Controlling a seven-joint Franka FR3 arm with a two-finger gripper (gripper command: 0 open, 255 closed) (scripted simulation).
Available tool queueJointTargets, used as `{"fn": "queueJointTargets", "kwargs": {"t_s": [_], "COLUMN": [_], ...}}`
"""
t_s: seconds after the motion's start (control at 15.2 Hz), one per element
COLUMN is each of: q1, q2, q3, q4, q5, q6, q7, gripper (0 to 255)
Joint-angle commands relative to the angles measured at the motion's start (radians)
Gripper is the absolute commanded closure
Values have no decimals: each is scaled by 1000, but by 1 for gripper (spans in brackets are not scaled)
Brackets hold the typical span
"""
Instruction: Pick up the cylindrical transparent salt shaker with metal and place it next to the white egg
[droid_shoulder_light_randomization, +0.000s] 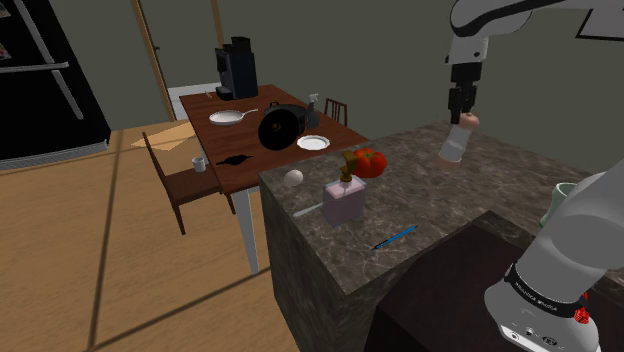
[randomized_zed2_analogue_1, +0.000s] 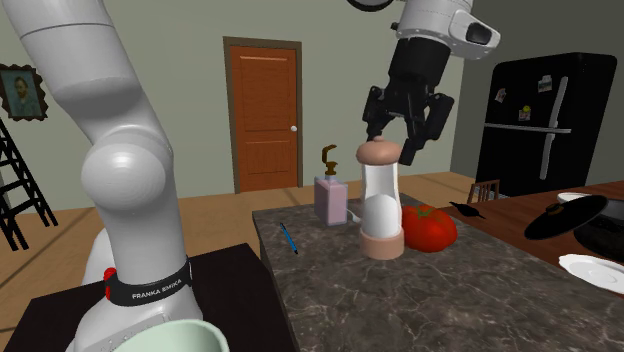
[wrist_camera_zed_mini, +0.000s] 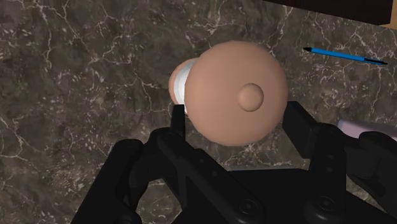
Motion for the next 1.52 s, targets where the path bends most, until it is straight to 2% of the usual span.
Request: {"fn": "queueJointTargets", "kwargs": {"t_s": [0.0, 1.45], "q1": [1, 10], "q2": [0, 43], "q3": [2, 11], "q4": [30, 368], "q5": [1, 18], "q6": [-30, -328], "q7": [-1, -20], "gripper": [255, 255]}}
